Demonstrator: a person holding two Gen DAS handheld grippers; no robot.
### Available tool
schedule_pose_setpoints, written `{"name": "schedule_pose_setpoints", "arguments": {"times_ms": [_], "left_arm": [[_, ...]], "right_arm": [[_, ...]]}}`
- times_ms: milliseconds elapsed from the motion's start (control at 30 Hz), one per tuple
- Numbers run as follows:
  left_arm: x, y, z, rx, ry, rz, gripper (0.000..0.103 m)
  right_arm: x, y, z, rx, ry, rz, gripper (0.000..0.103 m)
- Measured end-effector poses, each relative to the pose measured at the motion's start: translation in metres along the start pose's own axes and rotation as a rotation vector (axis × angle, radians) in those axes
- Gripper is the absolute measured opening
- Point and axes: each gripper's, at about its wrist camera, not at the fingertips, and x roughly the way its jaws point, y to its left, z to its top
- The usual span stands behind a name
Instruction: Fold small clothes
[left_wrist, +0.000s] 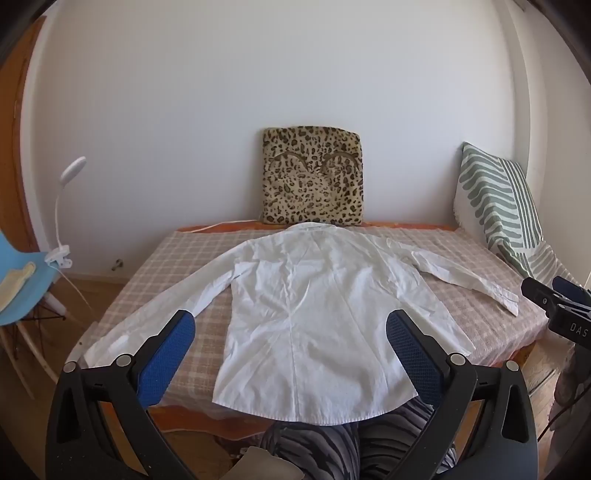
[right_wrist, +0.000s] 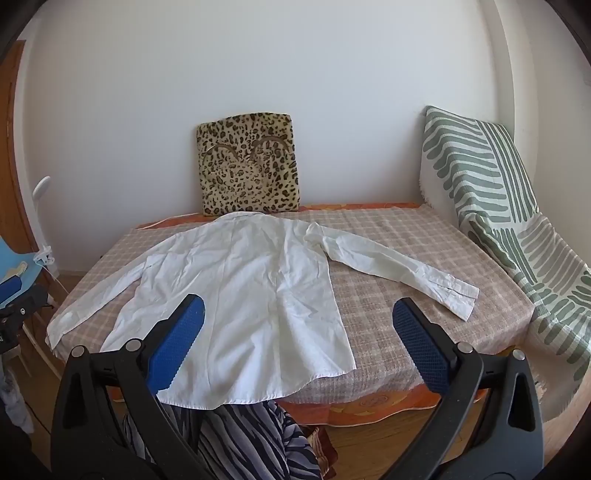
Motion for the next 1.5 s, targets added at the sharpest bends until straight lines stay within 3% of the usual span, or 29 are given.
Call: {"name": "schedule_pose_setpoints", "arguments": {"times_ms": [1500], "left_arm": [[-0.0044, -0.0051, 0.0021, -0.015, -0.016, 0.0, 0.103]], "right_arm": [[-0.0008, -0.001, -0.0019, 0.004, 0.002, 0.002, 0.103]]}}
